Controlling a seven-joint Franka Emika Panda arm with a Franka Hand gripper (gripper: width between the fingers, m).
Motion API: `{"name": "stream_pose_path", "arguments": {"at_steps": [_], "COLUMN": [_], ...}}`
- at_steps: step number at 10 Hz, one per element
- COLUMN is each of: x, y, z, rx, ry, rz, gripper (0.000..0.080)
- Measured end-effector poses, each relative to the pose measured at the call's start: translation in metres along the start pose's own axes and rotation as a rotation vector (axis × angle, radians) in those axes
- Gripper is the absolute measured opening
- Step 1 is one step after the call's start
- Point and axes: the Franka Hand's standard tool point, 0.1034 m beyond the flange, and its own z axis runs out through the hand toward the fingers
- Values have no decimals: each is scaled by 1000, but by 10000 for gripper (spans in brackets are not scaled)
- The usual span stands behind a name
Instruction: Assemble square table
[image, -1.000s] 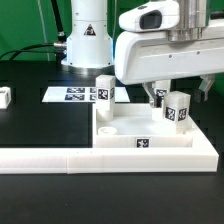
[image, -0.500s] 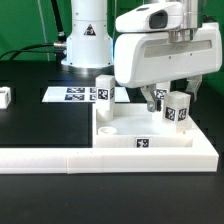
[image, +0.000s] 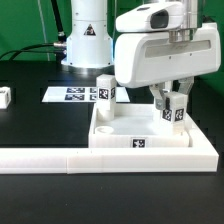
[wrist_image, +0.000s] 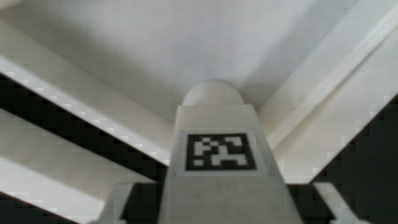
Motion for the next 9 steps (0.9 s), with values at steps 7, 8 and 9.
{"name": "stream_pose_path", "arguments": {"at_steps": [7,8,9], "x": [-1,-1,-1], "y": [1,1,1], "z": [1,1,0], "rx": [23,25,26], "ry": [9,11,10], "rz": [589,650,742], "gripper": [290,290,290]}}
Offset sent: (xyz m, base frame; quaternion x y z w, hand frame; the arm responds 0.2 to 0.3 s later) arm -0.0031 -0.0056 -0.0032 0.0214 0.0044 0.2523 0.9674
